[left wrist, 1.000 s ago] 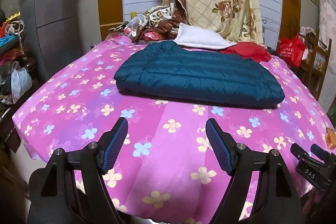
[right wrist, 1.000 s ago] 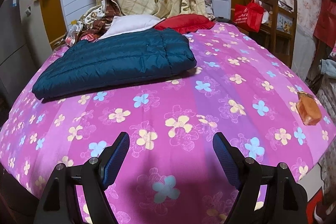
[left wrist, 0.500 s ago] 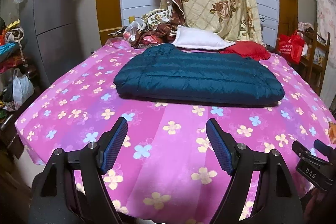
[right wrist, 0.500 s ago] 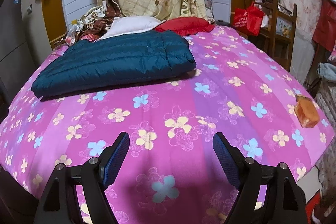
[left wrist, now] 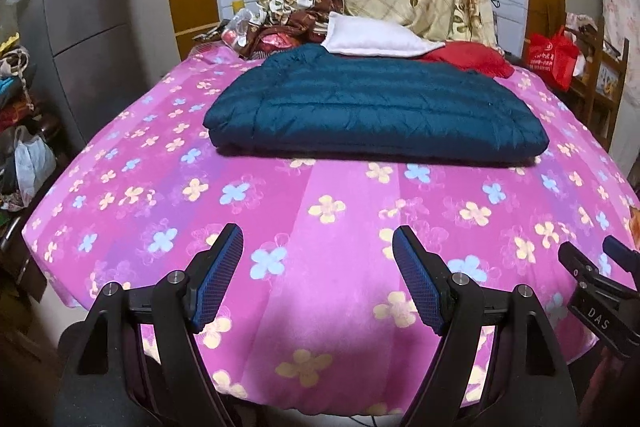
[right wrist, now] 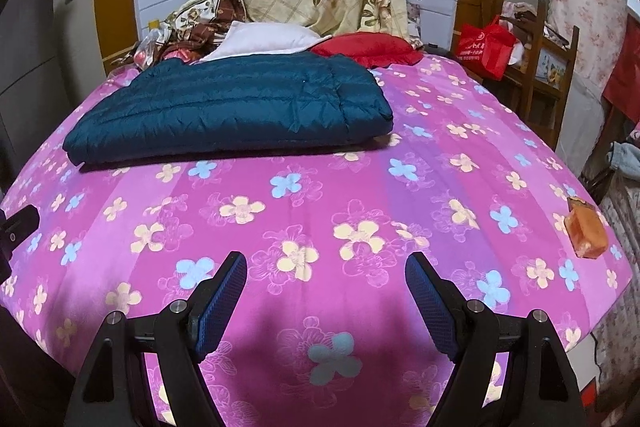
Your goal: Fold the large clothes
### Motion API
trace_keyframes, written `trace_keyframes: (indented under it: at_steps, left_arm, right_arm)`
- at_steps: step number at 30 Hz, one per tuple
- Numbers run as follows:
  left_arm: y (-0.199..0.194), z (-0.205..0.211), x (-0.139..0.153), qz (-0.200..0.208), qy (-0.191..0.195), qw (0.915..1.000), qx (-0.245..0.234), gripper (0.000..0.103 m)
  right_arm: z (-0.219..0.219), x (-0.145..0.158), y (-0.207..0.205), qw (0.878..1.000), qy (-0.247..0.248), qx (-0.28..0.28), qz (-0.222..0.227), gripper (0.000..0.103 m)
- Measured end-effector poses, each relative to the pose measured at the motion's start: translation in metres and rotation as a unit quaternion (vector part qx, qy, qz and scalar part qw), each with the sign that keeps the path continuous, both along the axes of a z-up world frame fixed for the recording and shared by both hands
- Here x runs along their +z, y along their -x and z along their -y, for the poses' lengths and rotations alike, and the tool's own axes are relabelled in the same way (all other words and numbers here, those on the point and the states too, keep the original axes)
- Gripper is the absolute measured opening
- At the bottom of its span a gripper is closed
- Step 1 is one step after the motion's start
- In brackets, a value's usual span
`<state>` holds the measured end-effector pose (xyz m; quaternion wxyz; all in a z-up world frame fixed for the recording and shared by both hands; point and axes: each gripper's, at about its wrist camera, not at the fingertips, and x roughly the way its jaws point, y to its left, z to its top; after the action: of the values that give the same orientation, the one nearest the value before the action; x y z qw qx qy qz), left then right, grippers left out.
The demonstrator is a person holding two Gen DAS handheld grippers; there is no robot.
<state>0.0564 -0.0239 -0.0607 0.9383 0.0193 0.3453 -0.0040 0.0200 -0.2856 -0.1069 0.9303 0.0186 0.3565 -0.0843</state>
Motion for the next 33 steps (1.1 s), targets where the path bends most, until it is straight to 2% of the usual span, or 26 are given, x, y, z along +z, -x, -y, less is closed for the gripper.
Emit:
trace_keyframes:
  at_steps: [9,33]
  left_arm:
    - [-0.006,0.002,-0.009,-0.042,0.022,0.9988,-0.014,0.078]
    - [-0.015,0.001,-0.025,-0.082,0.034,0.9957,-0.024,0.078]
  right_arm:
    - [0.008,-0.004,0.0,1.0,-0.004,-0.013,-0.01,0.079]
    - [0.009,-0.014,-0.006,0.999,0.0,-0.021,-0.042,0.079]
